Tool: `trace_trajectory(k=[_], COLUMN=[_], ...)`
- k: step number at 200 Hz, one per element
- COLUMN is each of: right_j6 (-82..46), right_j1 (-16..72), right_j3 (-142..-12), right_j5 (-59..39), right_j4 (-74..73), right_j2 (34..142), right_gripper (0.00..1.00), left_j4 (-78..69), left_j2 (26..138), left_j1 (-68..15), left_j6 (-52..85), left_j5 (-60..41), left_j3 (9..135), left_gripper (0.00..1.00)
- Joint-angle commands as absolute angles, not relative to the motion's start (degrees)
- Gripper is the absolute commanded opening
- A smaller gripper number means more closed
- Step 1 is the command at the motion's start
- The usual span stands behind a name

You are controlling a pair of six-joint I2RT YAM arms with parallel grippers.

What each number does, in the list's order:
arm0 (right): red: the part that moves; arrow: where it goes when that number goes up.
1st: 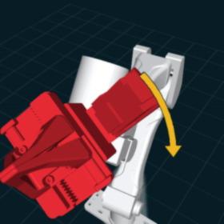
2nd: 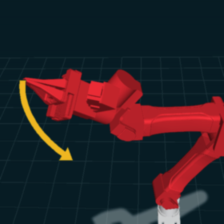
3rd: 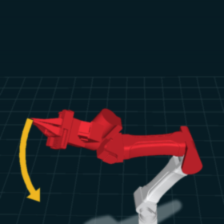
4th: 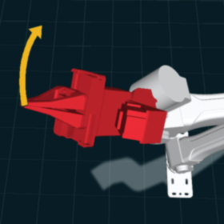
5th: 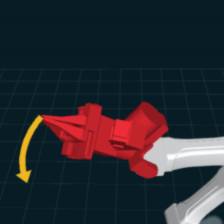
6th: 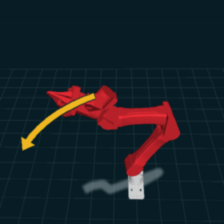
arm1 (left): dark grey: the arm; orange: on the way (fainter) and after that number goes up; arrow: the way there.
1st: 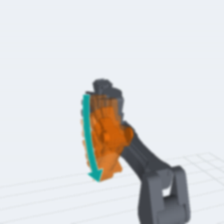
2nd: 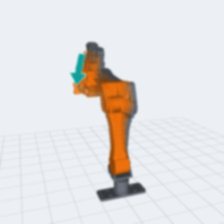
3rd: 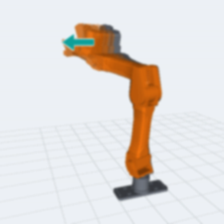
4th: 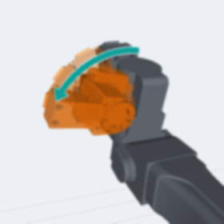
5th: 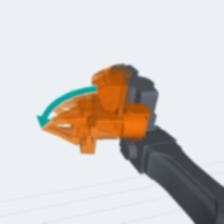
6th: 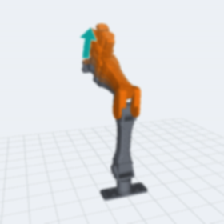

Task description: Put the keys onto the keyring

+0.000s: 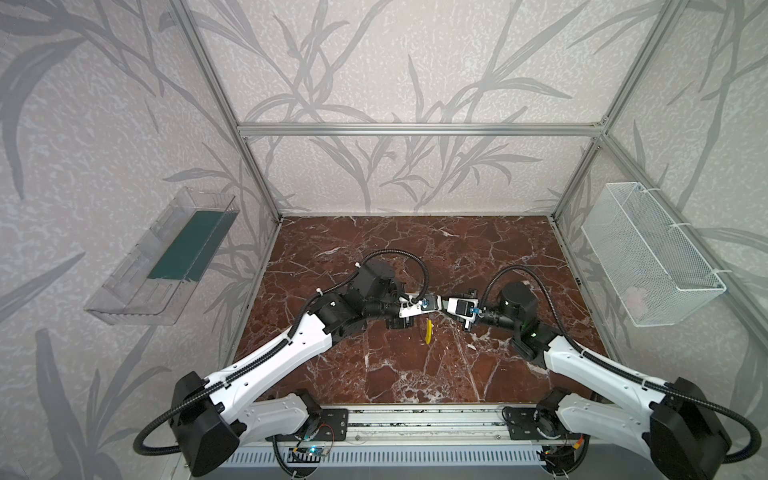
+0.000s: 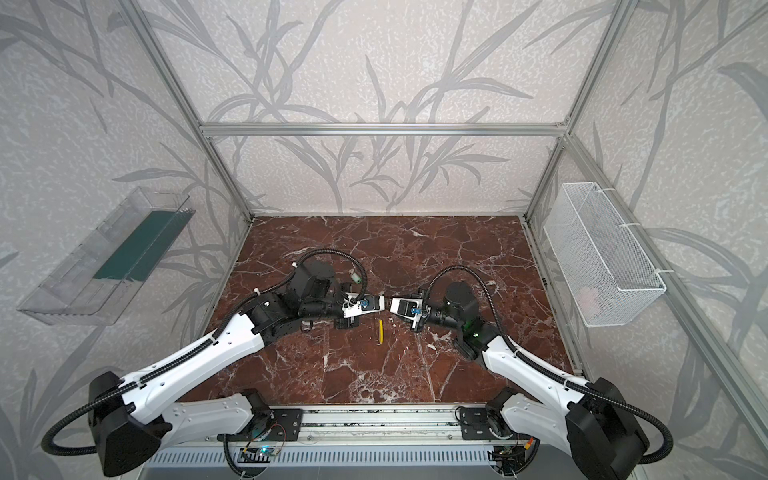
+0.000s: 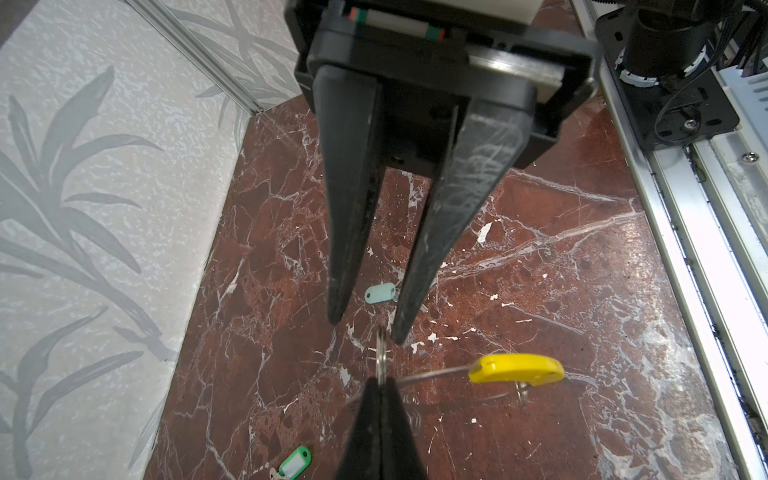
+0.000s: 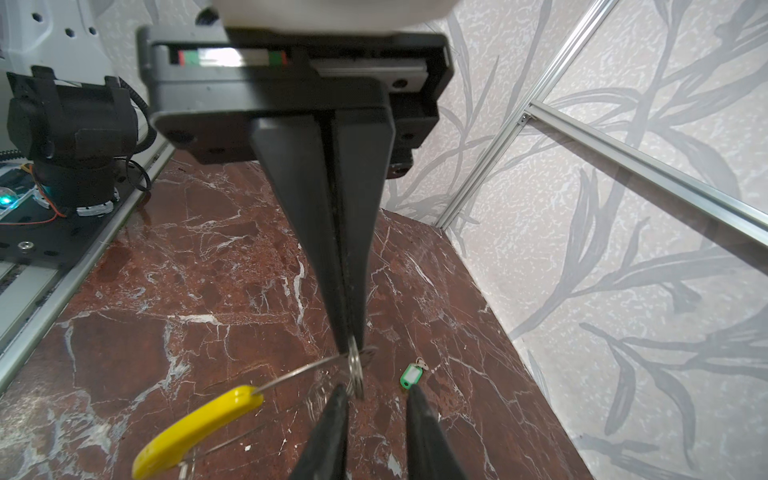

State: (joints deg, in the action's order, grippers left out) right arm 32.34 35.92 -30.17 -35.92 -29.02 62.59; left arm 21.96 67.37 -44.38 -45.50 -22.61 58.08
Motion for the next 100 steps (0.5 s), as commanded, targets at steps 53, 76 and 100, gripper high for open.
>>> trace_trajectory(k=[53, 76, 100], right_j6=[30.8, 29.2, 24.1], right_j1=[36.4, 36.2, 35.1], right_j3=[-31.6, -30.2, -27.6], right_j5=[-37.1, -36.5, -37.1], right_j4=[-32.0, -34.5, -41.9], right_j2=[63.9, 63.9, 64.4], right_gripper=[0.02, 0.00, 0.00], left_j4=[21.4, 16.6, 6.8], left_j2=[68.5, 67.2, 63.1], left_j1=[-45.5, -45.5, -43.3], left_j6=[-46.9, -44.4, -39.5], left_j5=[-21.6, -19.8, -21.3], left_j3=[60.3, 57.8, 50.8], left_gripper=[0.00, 0.06, 0.16])
